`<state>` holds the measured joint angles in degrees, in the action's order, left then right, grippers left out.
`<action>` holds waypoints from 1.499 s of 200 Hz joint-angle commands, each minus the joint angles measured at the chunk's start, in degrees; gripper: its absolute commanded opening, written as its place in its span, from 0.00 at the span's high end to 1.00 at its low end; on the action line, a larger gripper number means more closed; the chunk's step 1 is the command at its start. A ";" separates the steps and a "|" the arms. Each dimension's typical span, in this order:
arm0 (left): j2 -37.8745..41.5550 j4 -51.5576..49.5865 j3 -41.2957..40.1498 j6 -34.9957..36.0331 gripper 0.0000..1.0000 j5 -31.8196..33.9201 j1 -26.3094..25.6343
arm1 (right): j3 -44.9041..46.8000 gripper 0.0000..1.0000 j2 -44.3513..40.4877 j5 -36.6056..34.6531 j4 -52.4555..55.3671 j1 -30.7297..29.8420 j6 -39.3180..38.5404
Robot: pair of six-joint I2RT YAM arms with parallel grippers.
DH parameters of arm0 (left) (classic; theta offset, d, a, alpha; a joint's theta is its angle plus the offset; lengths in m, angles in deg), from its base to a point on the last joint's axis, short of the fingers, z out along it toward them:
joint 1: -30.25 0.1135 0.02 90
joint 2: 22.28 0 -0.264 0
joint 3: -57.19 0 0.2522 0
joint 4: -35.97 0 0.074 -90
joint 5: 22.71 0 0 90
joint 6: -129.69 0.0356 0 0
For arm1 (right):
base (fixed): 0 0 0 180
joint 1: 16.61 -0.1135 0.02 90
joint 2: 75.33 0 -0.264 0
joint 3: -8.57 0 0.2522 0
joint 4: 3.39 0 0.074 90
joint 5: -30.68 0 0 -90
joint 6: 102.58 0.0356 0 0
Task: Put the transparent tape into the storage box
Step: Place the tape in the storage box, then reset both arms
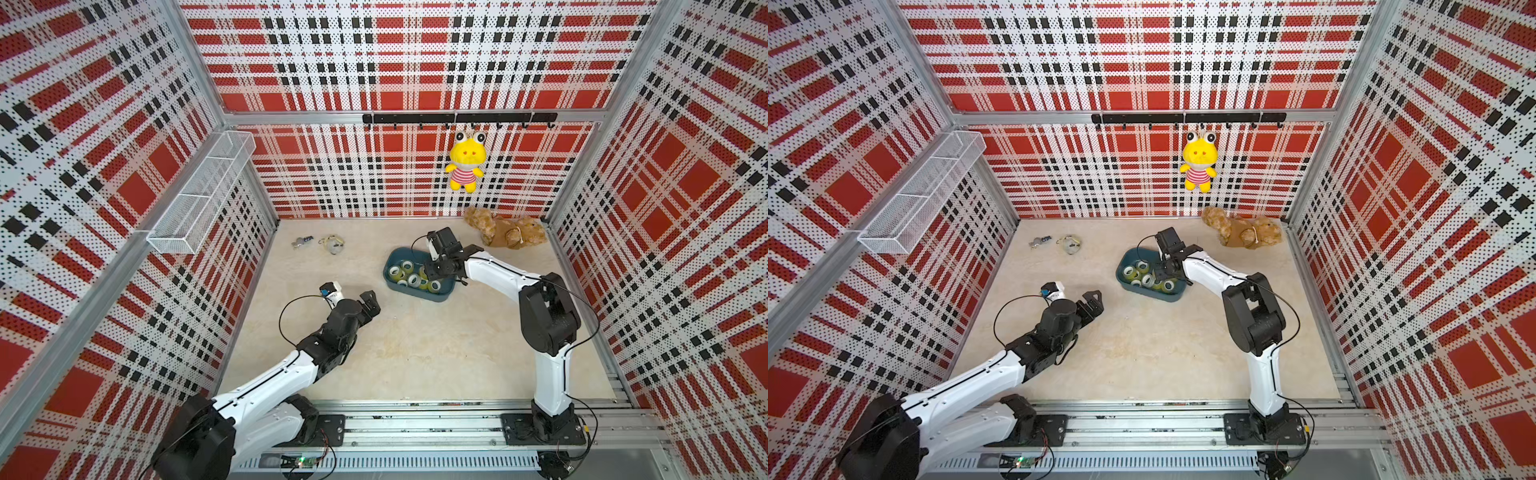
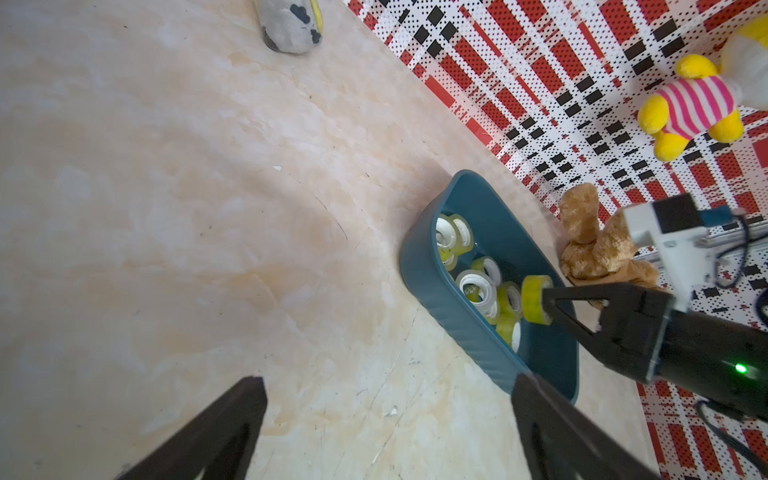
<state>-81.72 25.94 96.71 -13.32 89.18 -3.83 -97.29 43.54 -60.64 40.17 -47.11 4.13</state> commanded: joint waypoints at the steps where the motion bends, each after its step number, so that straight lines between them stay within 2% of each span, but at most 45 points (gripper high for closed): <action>1: 0.50 0.58 -0.85 2.24 0.01 0.45 0.83 | -4.41 0.81 3.74 -0.60 2.66 0.35 -1.12; 7: 0.68 0.65 -0.95 2.45 0.01 0.42 1.07 | -5.35 0.68 4.59 -0.89 3.39 0.35 -1.15; 14: 0.88 0.73 -1.14 2.71 0.01 0.40 1.29 | -5.92 0.60 5.11 -1.34 3.86 0.35 -1.15; 50: 2.89 1.14 -1.63 3.97 0.01 3.19 1.64 | -2.17 0.34 -0.53 -3.65 1.53 0.35 -1.24; 69: 4.59 1.11 -1.56 5.43 0.01 5.56 2.06 | 1.51 0.18 -6.77 -6.21 -0.05 0.37 -1.68; 89: 6.32 0.64 -0.38 10.12 0.01 9.45 2.53 | 6.62 0.00 -14.97 -9.14 -2.59 0.36 -2.34; 116: 8.62 1.11 0.89 17.79 0.01 16.01 2.99 | 14.40 0.00 -26.53 -13.97 -6.29 0.40 -3.99; 163: 14.50 12.92 -3.84 33.47 0.01 19.48 3.16 | 31.94 0.00 -46.40 -27.35 -17.90 0.74 -6.38; 179: 16.79 17.50 -6.19 38.93 0.01 17.36 4.51 | 39.53 0.00 -52.26 -29.22 -24.43 1.84 -7.77; 197: 18.04 22.79 -9.26 42.52 0.01 16.23 8.81 | 46.52 0.00 -57.12 -27.98 -30.12 4.01 -10.82; 219: 16.66 28.06 -12.58 43.87 0.01 13.38 17.36 | 53.82 0.00 -58.35 -30.48 -39.90 4.84 -15.21; 239: 13.09 33.88 -15.38 44.28 0.01 11.21 23.59 | 56.13 0.00 -54.74 -30.28 -43.95 6.24 -16.54; 267: 5.12 45.47 -18.41 46.05 0.01 14.06 25.45 | 56.93 0.00 -47.79 -32.73 -48.08 6.92 -18.30; 280: 0.48 53.10 -19.45 46.77 0.01 16.13 25.80 | 58.84 0.00 -47.15 -31.92 -52.35 7.91 -18.10; 299: -6.79 65.89 -21.10 48.88 0.01 14.67 26.83 | 63.71 0.00 -48.38 -29.34 -60.33 10.73 -17.31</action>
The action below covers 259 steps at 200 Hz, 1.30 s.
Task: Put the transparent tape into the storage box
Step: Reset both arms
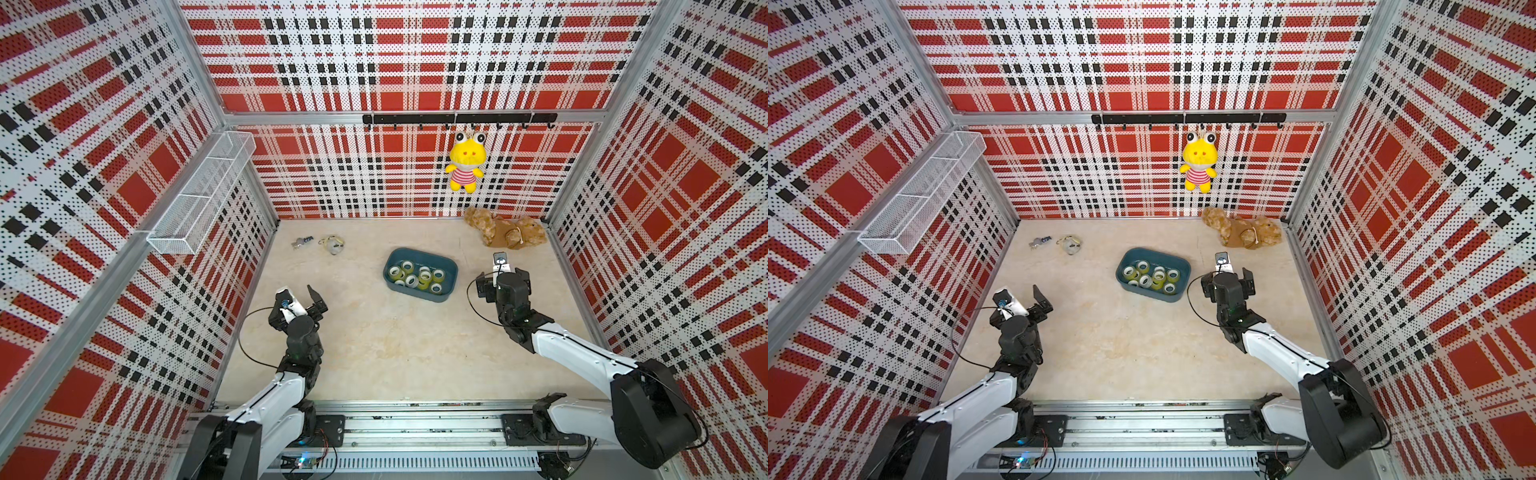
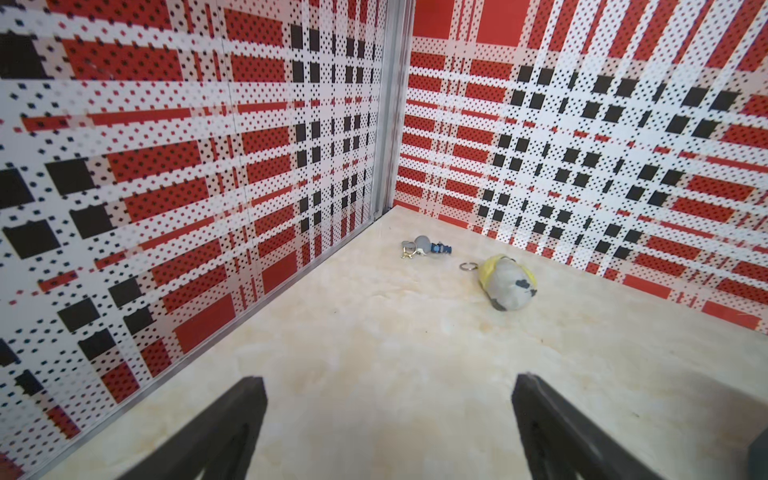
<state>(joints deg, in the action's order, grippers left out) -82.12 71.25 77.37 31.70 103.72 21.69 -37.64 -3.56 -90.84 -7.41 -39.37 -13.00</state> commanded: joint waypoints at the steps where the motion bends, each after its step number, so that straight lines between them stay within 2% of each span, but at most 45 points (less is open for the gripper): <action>1: -6.72 21.32 -1.84 3.99 0.01 0.00 1.33 | 4.28 0.00 -1.32 1.03 -13.08 3.17 -0.05; 15: -13.68 29.37 -1.80 4.62 0.01 -2.22 2.51 | 7.02 0.00 -2.68 3.19 -16.10 6.55 2.58; 30: -19.70 28.29 1.20 3.59 0.01 -7.89 4.63 | 10.24 0.00 -4.12 6.24 -19.93 10.17 5.60; 60: -31.53 42.16 0.64 5.36 0.01 -13.37 5.26 | 14.19 0.00 -3.92 6.05 -27.40 12.26 5.18; 77: -29.08 37.13 0.79 5.16 0.01 -16.02 5.89 | 14.20 0.00 -1.09 6.73 -29.55 13.12 5.75; 99: -30.33 35.78 2.93 5.87 0.01 -21.25 6.72 | 12.00 0.00 1.51 8.13 -29.29 14.12 5.30; 116: -30.22 30.74 5.34 5.75 0.01 -20.15 6.71 | 10.65 0.00 3.14 8.38 -29.41 14.58 3.97; 128: -30.22 30.30 5.63 5.62 0.00 -19.77 6.55 | 10.55 0.00 4.98 7.24 -30.77 14.62 2.23; 143: -30.23 30.20 5.63 5.72 0.01 -19.73 6.57 | 10.06 0.00 7.42 6.47 -28.61 15.20 3.58; 169: -30.22 30.15 5.63 5.70 0.01 -19.59 6.55 | 15.78 0.00 15.44 7.76 -46.63 15.21 2.28; 180: -30.10 30.15 5.63 5.79 0.01 -19.62 6.49 | 13.25 0.00 14.10 10.27 -38.66 16.59 4.25; 197: -30.17 30.15 5.63 5.80 0.01 -19.56 6.52 | 14.76 0.00 15.98 16.01 -42.16 19.94 6.31; 205: -30.16 30.15 5.63 5.79 0.01 -19.56 6.53 | 15.95 0.00 17.57 16.02 -47.08 19.85 5.52; 216: -30.18 30.15 5.63 5.84 0.01 -19.59 6.53 | 15.16 0.00 16.07 16.21 -42.62 19.91 6.20; 225: -30.23 30.15 5.71 5.80 0.01 -19.65 6.48 | 15.59 0.00 17.15 15.97 -45.58 19.86 5.69; 234: -30.24 30.18 5.66 5.79 0.01 -19.64 6.52 | 15.09 0.00 16.26 16.17 -43.07 19.86 6.18; 259: -30.23 30.18 5.71 6.05 0.01 -19.21 6.25 | 15.40 0.00 16.73 16.11 -44.59 19.89 5.88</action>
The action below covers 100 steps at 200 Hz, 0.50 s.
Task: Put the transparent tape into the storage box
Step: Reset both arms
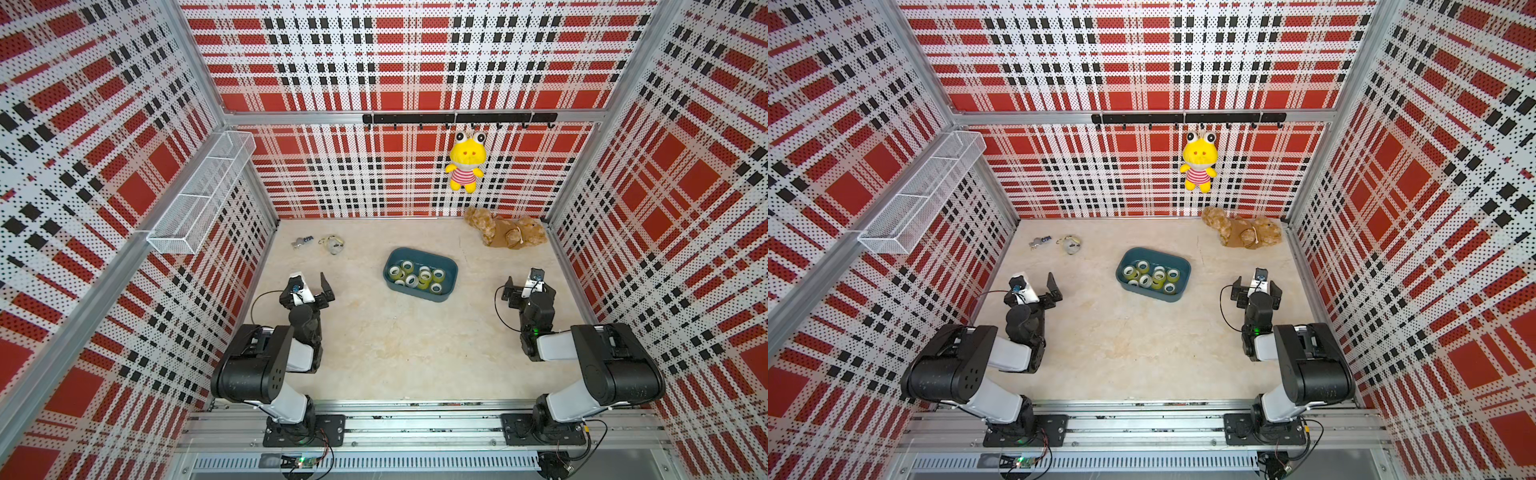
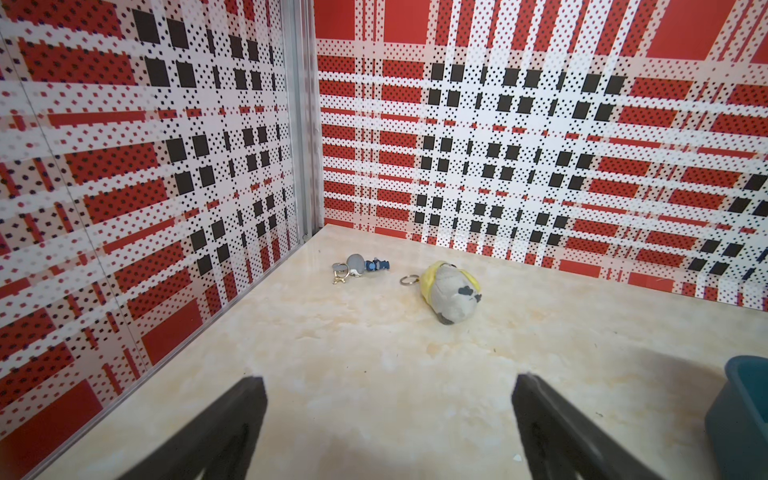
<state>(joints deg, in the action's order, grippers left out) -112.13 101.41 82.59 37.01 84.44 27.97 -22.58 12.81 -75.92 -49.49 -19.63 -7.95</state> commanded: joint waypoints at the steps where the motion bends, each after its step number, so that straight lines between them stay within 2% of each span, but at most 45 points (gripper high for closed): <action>1: -0.19 0.05 0.49 0.79 0.01 0.07 -0.06 | 0.30 0.00 0.32 1.20 -2.49 0.14 0.83; 100: -0.29 -0.01 0.49 1.06 0.01 0.52 -0.49 | 0.35 0.00 0.10 1.22 -2.09 0.15 0.91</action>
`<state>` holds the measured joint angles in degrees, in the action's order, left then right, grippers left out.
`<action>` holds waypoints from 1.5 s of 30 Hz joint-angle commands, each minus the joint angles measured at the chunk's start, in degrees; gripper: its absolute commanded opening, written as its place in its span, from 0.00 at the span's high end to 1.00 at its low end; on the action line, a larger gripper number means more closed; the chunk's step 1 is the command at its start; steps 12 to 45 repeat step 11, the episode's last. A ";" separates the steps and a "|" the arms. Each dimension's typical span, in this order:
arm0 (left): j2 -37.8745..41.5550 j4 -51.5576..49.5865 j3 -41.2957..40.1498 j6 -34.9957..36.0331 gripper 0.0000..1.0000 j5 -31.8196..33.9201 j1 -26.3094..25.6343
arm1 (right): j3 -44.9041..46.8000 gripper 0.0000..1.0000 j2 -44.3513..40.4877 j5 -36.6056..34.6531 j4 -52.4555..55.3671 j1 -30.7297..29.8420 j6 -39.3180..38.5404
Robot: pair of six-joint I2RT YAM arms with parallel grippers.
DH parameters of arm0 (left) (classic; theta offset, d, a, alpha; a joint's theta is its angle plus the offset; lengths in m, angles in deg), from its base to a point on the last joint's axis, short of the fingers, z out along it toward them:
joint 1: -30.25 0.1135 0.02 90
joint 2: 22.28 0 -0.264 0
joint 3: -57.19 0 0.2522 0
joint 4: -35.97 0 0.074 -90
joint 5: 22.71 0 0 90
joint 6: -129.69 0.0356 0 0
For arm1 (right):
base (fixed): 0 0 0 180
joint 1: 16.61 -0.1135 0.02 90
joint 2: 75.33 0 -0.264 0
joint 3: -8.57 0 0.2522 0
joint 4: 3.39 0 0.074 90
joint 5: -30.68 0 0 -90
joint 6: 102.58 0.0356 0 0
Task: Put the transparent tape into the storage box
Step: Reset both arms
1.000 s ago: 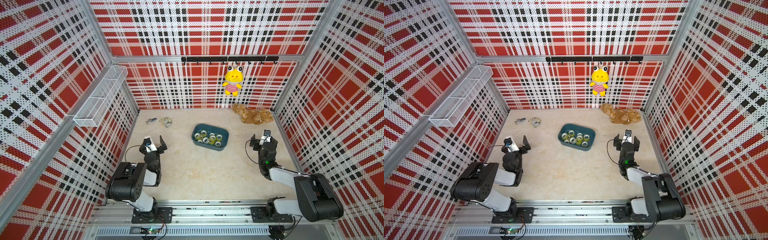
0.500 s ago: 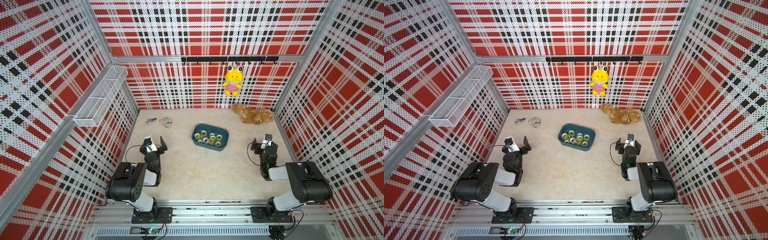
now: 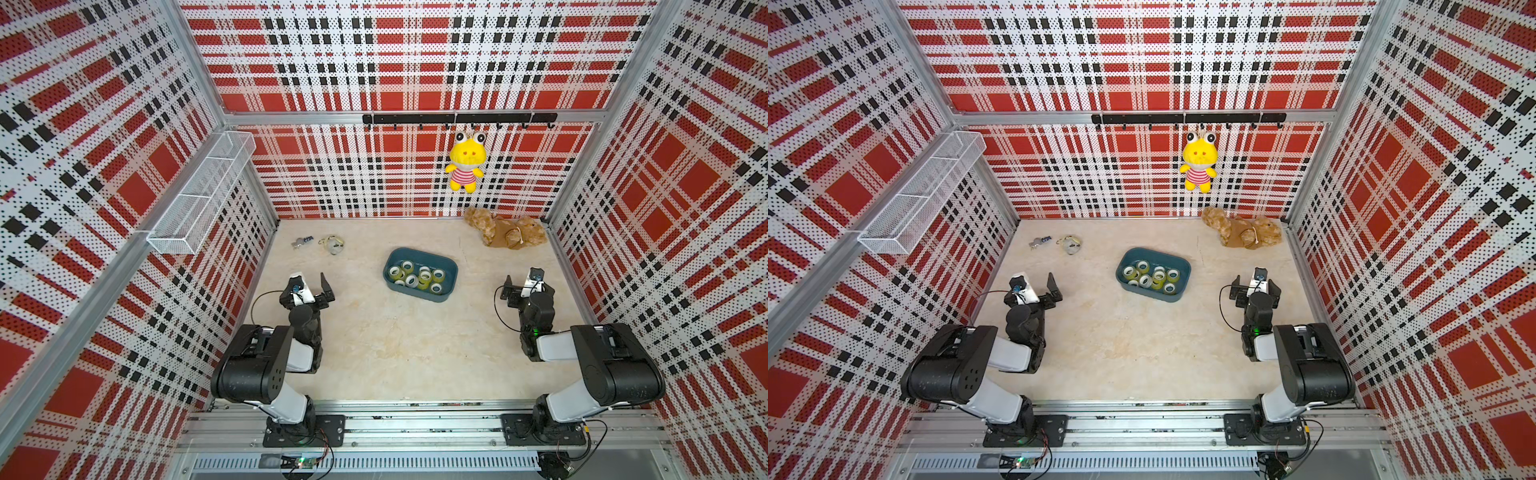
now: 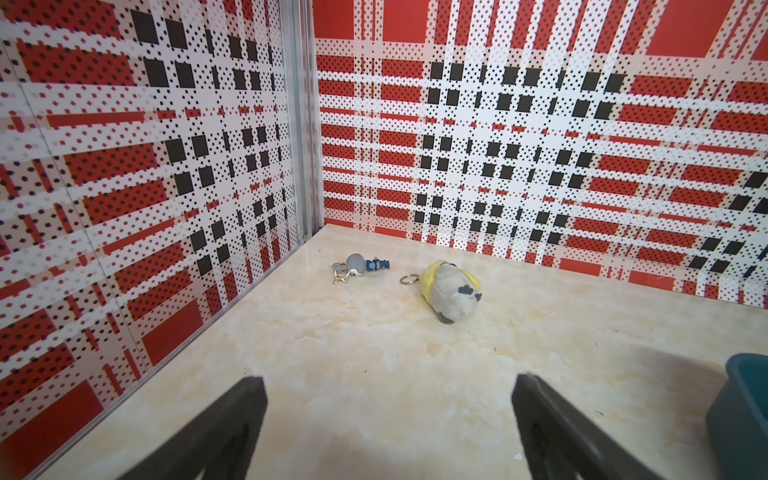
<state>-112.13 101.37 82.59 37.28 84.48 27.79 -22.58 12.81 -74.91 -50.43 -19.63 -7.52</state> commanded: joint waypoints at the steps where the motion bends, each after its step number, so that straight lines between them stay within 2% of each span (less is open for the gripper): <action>1: -0.31 0.03 0.49 0.77 0.01 0.48 -0.33 | 0.34 0.00 0.10 0.21 -1.16 0.14 0.48; 45: -0.33 -0.21 0.67 0.61 0.01 -0.27 0.02 | 0.37 0.00 0.10 0.21 -1.17 0.12 0.48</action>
